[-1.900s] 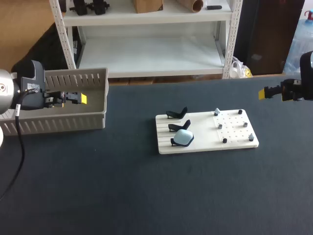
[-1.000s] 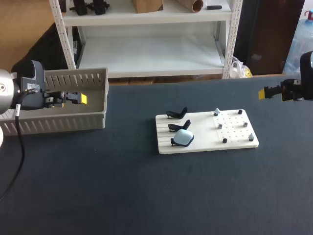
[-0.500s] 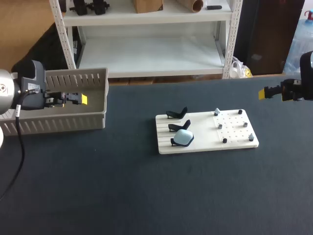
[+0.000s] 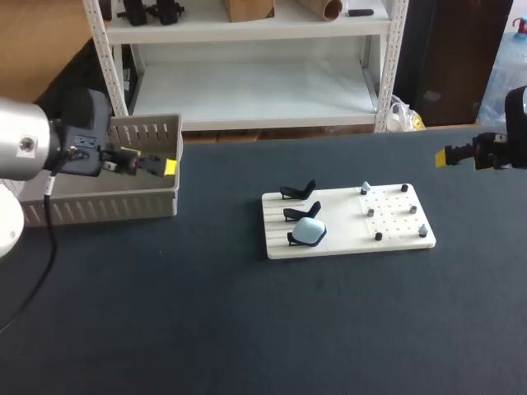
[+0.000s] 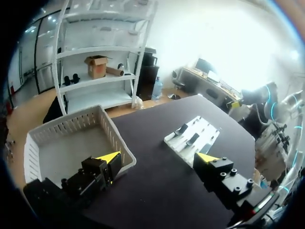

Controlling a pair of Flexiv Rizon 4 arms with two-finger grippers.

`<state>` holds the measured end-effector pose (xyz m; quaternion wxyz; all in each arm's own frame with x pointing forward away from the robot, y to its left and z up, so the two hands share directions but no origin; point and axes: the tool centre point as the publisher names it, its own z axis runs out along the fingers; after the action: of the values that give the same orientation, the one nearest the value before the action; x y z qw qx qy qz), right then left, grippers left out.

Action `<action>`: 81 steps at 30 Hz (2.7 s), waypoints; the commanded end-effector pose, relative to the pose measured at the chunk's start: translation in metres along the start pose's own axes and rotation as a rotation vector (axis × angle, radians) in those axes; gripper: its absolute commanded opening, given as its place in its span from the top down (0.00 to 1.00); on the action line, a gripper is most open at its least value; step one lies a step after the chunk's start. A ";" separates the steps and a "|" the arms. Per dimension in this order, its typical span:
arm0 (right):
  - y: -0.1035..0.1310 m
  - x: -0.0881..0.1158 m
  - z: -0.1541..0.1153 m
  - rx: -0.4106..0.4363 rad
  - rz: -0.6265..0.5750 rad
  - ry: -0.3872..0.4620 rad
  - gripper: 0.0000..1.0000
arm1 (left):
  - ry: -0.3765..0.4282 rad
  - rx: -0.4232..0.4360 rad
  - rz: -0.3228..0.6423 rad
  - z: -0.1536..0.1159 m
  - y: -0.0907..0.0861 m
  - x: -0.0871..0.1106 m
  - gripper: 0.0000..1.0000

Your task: Pick up each earbud case from the left stands, insert the matching earbuds, close the lid, and place the case in the box.

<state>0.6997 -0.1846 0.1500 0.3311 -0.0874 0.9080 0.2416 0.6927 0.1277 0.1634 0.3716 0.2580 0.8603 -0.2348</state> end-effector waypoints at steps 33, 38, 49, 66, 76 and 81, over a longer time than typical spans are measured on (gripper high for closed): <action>-0.001 0.000 0.001 -0.005 -0.001 0.000 0.00 | 0.009 0.487 0.556 0.119 -0.075 0.006 0.00; -0.001 0.000 0.001 -0.005 -0.001 0.000 0.00 | -0.010 0.520 0.582 0.133 -0.086 0.014 0.00; -0.001 0.000 0.001 -0.005 -0.001 0.000 0.00 | -0.034 0.524 0.679 0.157 -0.110 0.033 0.00; -0.001 0.000 0.001 -0.005 -0.001 0.000 0.00 | -0.028 0.619 0.678 0.174 -0.125 0.052 0.31; -0.001 0.000 0.001 -0.005 -0.001 0.000 0.00 | -0.038 0.652 0.673 0.182 -0.133 0.058 0.47; -0.001 0.000 0.001 -0.005 -0.001 0.000 0.00 | -0.033 0.666 0.677 0.185 -0.139 0.063 0.32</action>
<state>0.6997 -0.1846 0.1500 0.3311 -0.0873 0.9080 0.2415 0.6633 -0.0678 0.0354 0.3396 0.6238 0.6012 -0.3661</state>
